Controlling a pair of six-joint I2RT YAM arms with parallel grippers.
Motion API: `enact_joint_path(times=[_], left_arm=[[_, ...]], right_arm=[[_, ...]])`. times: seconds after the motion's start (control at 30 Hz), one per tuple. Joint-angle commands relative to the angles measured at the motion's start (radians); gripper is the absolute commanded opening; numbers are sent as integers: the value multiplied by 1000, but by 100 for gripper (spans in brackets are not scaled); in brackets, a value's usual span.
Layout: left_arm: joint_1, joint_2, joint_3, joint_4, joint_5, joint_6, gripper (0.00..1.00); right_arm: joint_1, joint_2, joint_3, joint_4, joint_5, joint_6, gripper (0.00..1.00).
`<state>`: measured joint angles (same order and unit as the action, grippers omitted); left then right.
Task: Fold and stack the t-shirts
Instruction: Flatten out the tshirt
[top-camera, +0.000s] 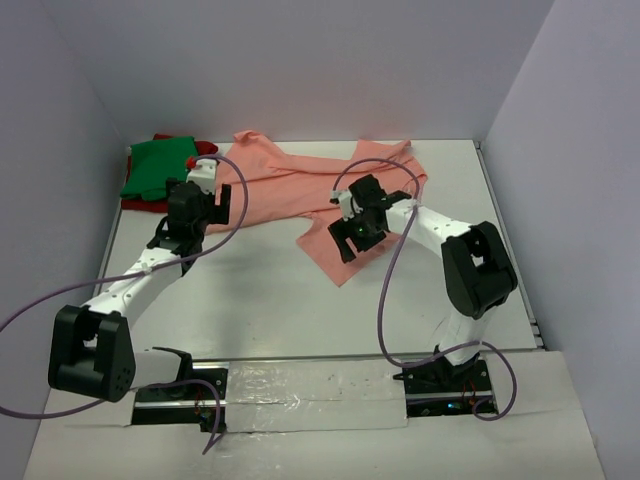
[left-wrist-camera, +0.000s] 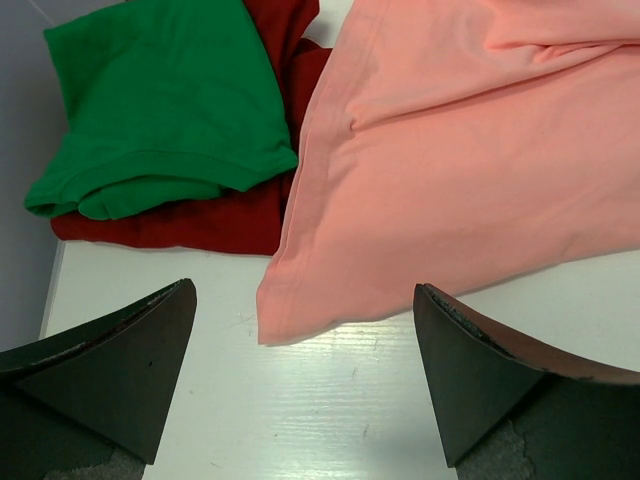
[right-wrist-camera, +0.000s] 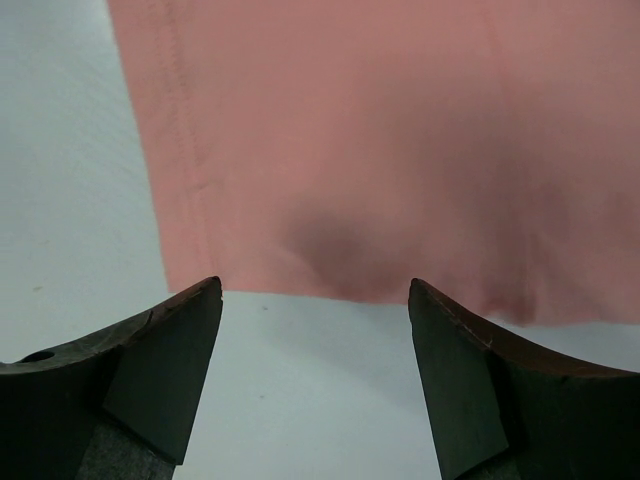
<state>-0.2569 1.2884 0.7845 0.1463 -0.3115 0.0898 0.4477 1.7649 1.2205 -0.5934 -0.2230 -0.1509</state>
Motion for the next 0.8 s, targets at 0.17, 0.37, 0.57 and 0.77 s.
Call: enact_joint_path(times=[0.17,0.37,0.57,0.77], left_arm=[[11,-44,42,-10,18,-4,99],[18,-54,36,-4,29,-7,99],[19,-69,18,16,23,1,99],[25,-80,-5,29,22,5,99]], right_arm=[[134,18,-56,-37,39,-27,81],[192,45,-90,-20,99,-19,81],[262,22,-130,72,184,-19,75],[361,30,-157,147,275,-35,69]])
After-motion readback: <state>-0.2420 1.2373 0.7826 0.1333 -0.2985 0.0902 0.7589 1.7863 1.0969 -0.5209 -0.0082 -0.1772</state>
